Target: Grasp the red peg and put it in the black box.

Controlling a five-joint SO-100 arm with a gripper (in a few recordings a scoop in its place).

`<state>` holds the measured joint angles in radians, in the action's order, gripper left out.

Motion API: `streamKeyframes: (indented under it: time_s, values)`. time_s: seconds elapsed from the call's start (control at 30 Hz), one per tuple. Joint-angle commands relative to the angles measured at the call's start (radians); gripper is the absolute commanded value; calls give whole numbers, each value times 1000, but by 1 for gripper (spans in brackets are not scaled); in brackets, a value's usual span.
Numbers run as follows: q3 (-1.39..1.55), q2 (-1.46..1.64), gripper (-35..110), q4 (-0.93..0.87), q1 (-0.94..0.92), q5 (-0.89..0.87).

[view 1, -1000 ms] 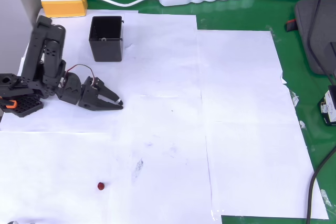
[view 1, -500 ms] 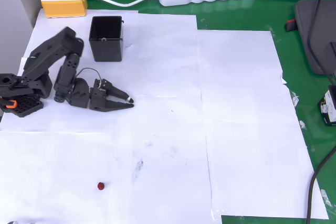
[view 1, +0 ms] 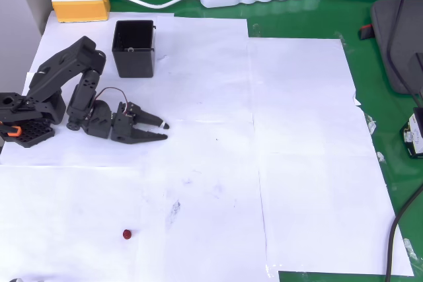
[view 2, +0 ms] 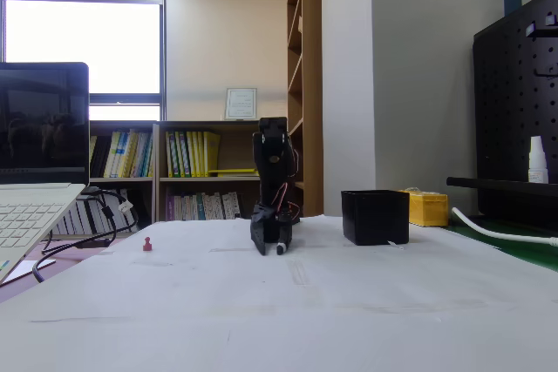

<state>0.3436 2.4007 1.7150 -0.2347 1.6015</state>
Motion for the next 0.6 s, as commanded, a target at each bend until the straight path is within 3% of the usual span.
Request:
streamKeyframes:
  time_s: [0.0,0.17,0.57]
  values:
    - [-75,-84,19,-3,-64,21]
    - [-104,-123,25,-29,-140,-17]
    - [-140,-118,25,-15,-239,25]
